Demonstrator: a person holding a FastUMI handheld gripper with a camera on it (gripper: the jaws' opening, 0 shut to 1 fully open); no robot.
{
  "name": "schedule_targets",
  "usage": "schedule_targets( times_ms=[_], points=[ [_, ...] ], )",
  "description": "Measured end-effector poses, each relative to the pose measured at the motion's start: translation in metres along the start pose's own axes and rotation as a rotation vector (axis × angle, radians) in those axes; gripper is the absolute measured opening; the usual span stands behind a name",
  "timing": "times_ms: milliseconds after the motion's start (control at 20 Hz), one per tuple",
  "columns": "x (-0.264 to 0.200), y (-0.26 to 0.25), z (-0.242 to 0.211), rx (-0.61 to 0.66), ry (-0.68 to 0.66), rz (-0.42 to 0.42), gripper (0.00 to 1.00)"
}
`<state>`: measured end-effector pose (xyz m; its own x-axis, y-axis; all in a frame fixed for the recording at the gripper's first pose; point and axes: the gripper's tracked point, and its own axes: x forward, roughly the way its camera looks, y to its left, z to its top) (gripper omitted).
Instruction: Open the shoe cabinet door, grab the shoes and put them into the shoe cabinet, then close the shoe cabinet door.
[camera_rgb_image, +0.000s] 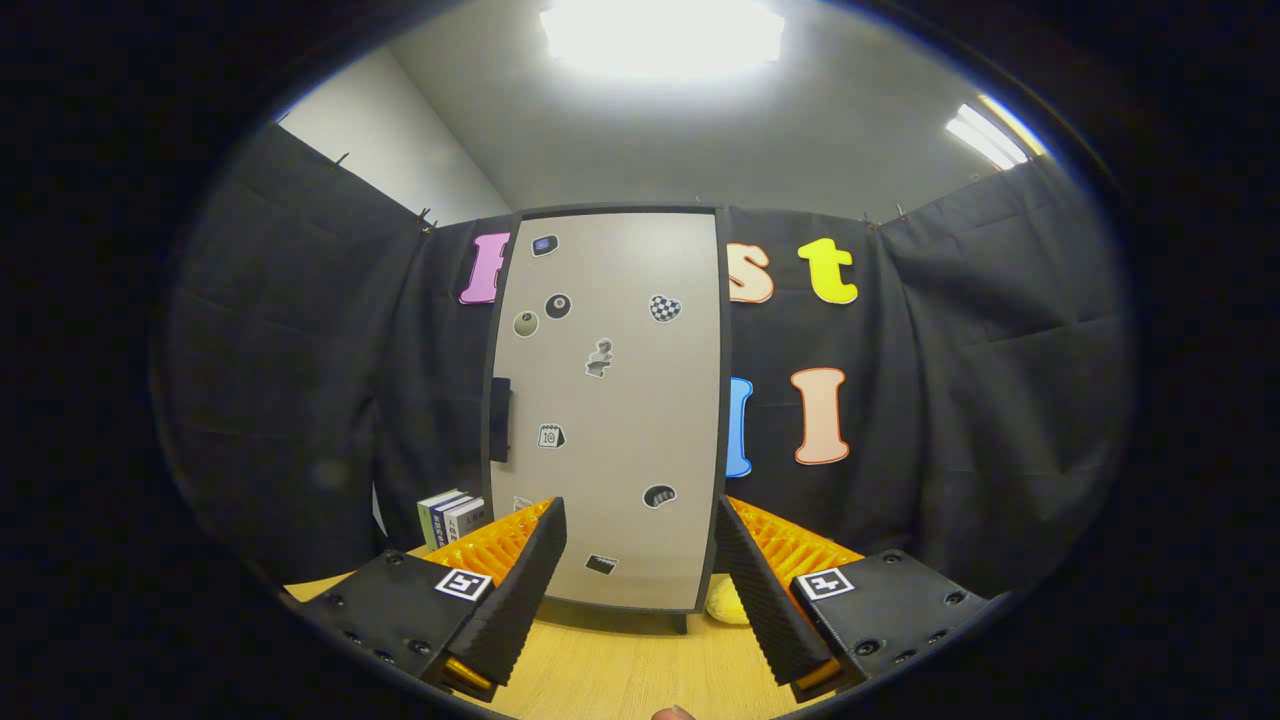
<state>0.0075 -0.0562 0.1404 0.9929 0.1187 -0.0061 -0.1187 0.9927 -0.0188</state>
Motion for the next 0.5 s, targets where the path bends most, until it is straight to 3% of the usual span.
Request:
schedule_targets(
  times_ms=[500],
  points=[
    [-0.028, -0.02, -0.01, 0.012, -0.015, -0.017, 0.95]
  ],
)
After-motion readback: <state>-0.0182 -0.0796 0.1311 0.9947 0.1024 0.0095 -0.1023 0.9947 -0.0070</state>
